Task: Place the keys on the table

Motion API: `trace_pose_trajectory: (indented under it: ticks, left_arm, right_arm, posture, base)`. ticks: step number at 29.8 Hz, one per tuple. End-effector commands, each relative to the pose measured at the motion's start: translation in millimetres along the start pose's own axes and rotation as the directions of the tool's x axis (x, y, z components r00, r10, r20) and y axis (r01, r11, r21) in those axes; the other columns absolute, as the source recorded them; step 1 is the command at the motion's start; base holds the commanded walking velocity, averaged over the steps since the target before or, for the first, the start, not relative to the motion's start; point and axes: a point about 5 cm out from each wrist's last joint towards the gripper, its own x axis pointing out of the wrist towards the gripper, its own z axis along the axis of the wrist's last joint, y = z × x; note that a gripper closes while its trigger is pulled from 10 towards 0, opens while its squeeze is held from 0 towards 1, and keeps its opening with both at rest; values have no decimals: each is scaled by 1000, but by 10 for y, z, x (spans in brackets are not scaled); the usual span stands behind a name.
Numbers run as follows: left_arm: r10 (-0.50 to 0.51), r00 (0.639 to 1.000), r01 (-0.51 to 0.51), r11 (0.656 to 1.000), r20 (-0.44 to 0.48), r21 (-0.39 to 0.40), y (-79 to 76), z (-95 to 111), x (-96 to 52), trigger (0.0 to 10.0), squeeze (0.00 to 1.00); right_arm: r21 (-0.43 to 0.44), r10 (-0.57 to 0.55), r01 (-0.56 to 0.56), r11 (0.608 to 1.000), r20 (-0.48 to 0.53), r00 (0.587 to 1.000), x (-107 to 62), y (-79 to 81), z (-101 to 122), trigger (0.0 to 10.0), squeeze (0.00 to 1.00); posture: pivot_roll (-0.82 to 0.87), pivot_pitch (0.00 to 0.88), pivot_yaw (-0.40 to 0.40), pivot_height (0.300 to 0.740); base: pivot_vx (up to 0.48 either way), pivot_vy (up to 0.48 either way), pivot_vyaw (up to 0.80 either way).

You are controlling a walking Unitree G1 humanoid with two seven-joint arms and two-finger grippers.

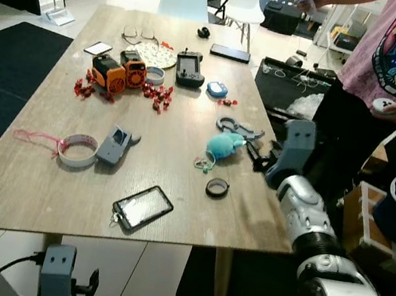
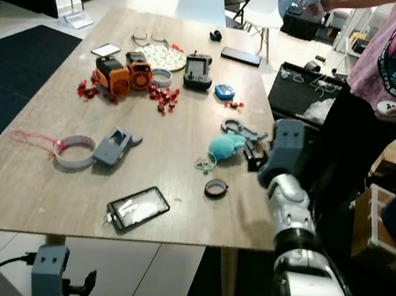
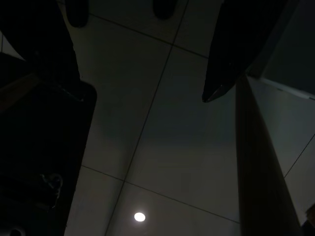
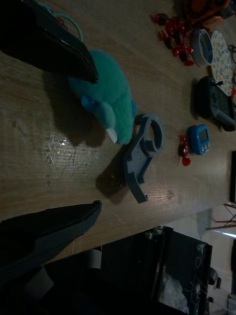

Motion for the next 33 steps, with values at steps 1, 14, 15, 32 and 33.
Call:
trace_pose_trajectory:
  ticks: [1, 14, 15, 32, 33]
  left_arm:
    - [-2, 1000, 3, 1000, 15, -8, -30, 9, -1, 10000, 0]
    - [23, 999, -23, 1000, 35, 2, -26, 24, -16, 10000, 0]
    - [26, 999, -26, 1000, 37, 3, -23, 24, -18, 10000, 0]
    - [26, 1000, -26, 1000, -2, 17, 87, -96, -114, 10000, 0]
    - [13, 1000, -13, 1000, -7, 28, 80, -112, -125, 10000, 0]
  right_arm:
    - [9, 2, -2, 1000, -3, 1000, 6, 3, -7, 10000, 1000]
    - [12, -34, 34, 999, 27, 999, 39, 44, 13, 10000, 0]
    - [8, -40, 40, 999, 34, 999, 38, 38, 20, 10000, 0]
    - [168, -148, 114, 979, 210, 966, -143, -306, 72, 10000, 0]
    - [157, -176, 146, 977, 196, 965, -206, -388, 2, 10000, 0]
  posture:
    - [52, 128, -58, 740]
    - [56, 157, -63, 740]
    - [56, 160, -63, 740]
    - [65, 94, -76, 740]
    - [65, 77, -81, 740]
  base:
    - [0, 0, 0]
    - [0, 0, 0]
    - [0, 0, 0]
    - [0, 0, 0]
    - [0, 0, 0]
